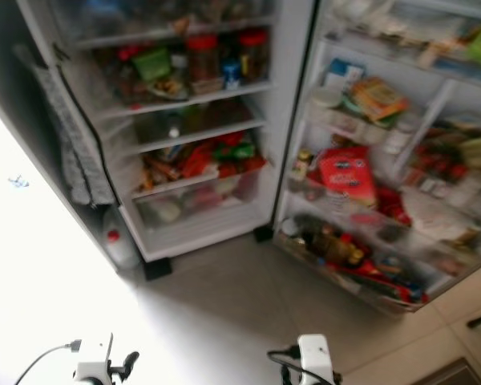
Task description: Restocking fridge
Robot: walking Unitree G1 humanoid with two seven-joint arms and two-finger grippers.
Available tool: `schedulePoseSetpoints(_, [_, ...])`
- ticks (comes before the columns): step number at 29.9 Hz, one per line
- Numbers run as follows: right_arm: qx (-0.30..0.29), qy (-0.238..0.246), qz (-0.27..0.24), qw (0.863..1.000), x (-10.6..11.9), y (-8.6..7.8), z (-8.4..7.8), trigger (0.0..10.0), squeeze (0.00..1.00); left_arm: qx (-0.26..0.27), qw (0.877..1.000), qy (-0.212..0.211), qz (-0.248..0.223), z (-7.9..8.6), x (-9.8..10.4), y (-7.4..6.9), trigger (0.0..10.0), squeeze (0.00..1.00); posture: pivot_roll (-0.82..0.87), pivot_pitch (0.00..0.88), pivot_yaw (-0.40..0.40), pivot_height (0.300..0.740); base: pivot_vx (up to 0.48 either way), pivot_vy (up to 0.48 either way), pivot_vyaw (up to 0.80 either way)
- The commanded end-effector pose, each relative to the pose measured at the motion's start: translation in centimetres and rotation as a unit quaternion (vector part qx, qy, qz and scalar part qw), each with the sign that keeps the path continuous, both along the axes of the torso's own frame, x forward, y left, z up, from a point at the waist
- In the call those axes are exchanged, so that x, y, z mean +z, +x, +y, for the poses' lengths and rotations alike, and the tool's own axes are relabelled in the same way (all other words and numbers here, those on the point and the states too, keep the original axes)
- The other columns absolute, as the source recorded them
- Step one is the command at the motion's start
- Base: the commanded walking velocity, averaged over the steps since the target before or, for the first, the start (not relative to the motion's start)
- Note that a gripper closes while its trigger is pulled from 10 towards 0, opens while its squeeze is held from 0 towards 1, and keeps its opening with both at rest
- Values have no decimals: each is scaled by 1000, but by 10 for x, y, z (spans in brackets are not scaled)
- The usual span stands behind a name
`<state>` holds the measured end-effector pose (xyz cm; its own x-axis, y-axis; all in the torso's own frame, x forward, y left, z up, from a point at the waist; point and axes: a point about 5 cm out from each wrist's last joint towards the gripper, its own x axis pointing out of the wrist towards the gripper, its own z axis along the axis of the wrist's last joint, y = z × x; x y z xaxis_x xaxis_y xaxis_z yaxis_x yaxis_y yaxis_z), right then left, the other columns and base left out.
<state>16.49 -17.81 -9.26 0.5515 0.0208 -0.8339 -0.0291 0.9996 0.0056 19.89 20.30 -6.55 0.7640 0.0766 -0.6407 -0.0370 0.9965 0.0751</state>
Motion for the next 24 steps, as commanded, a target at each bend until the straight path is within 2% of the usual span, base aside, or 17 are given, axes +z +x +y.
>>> schedulePoseSetpoints(1, [1,-2,-5,1000,2,4,-2,10000,0,3,1000,3,24,1,-7,-12,10000,0,-47,74,15,740,0,0,0])
schedulePoseSetpoints(11, [3,1,-7,1000,2,5,-3,10000,0,-5,1000,6,29,0,-8,-12,10000,0,-47,68,13,740,0,0,0])
schedulePoseSetpoints(19, [0,-3,-7,1000,4,5,-12,10000,0,-7,999,11,30,1,-7,-12,10000,0,-52,64,14,740,0,0,0])
schedulePoseSetpoints(24, [1,-4,-8,1000,4,5,-13,10000,0,-6,999,11,29,1,-7,-11,10000,0,-52,57,13,740,0,-252,0])
